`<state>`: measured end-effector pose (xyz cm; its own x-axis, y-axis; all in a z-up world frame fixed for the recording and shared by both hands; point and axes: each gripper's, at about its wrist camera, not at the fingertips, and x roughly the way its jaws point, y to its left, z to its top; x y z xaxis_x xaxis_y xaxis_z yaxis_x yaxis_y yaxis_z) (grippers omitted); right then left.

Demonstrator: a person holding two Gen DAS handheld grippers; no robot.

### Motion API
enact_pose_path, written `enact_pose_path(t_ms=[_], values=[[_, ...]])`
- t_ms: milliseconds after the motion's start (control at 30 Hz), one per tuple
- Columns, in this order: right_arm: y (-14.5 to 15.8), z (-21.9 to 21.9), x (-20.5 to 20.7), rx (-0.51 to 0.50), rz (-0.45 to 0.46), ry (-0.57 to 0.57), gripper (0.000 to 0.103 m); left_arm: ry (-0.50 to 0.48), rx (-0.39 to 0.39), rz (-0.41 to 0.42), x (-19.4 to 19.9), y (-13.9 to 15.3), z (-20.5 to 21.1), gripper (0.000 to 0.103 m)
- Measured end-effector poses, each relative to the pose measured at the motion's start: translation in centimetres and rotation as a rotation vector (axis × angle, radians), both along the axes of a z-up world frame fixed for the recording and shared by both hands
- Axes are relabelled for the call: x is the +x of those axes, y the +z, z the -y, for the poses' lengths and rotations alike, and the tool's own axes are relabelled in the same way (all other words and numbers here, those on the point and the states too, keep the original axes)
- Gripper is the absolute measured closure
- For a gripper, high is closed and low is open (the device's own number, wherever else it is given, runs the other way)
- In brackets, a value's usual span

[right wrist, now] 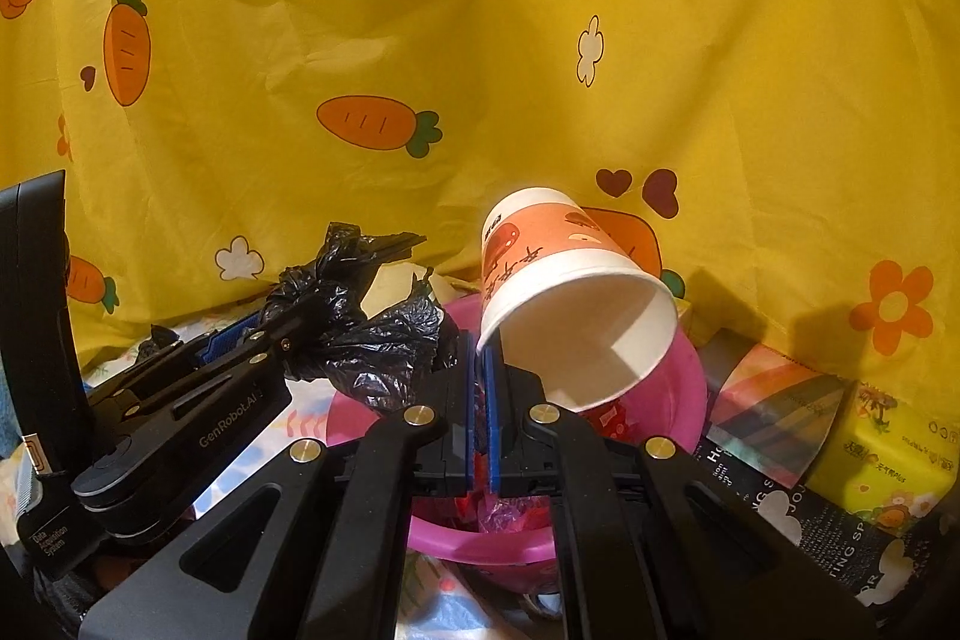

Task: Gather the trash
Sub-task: 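Carry the black bags and paper cup to the pink bucket and release both, then move both open tools back toward the blue mesh net and green mesh sleeve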

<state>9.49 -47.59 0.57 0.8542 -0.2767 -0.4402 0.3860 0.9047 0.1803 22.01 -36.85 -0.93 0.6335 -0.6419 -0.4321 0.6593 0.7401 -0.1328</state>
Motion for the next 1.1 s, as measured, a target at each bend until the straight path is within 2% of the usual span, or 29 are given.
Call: enact_pose_path(t_ms=[133, 200, 233, 267, 300, 367, 400, 533, 667, 867, 1100], values=[[-0.2, 0.3, 0.3, 0.012, -0.006, 0.0, 0.099, -0.018, 0.001, -0.009, 0.3, -0.3, 0.3, 0.074], [-0.4, 0.6, 0.6, 0.027, -0.008, -0.002, 0.099, -0.047, 0.002, -0.008, 0.3, -0.6, 0.4, 0.062], [-0.4, 0.7, 0.7, 0.039, -0.009, 0.003, 0.097, -0.037, 0.011, -0.001, 0.4, -0.7, 0.4, 0.046], [-0.5, 0.8, 0.8, 0.045, -0.011, 0.003, 0.089, -0.031, 0.011, 0.001, 0.4, -0.9, 0.3, 0.033], [-0.5, 0.9, 0.8, 0.044, -0.009, 0.0, 0.085, -0.028, 0.002, -0.003, 0.5, -0.9, -0.1, 0.029], [-0.5, 0.9, 0.5, 0.041, 0.002, -0.006, 0.062, -0.013, -0.012, -0.018, 0.8, -1.0, -0.8, 0.019], [-0.4, 0.8, 0.4, 0.04, 0.007, -0.011, 0.058, -0.005, -0.017, -0.027, 0.9, -1.0, -1.2, 0.018], [0.2, 0.5, -0.5, 0.033, 0.032, -0.026, 0.053, 0.045, -0.016, -0.019, 1.0, -0.8, -3.1, 0.013], [0.7, -0.4, -1.6, 0.004, 0.051, -0.049, 0.039, 0.11, -0.014, -0.012, 0.5, -0.6, -5.8, 0.009], [1.4, -4.2, -2.8, -0.077, 0.08, -0.047, 0.02, 0.25, -0.011, -0.017, -0.5, -0.3, -11.7, 0.007], [1.8, -9.3, -2.8, -0.109, 0.11, 0.024, 0.016, 0.449, 0.043, 0.016, -1.9, 0.0, -19.6, 0.007]])
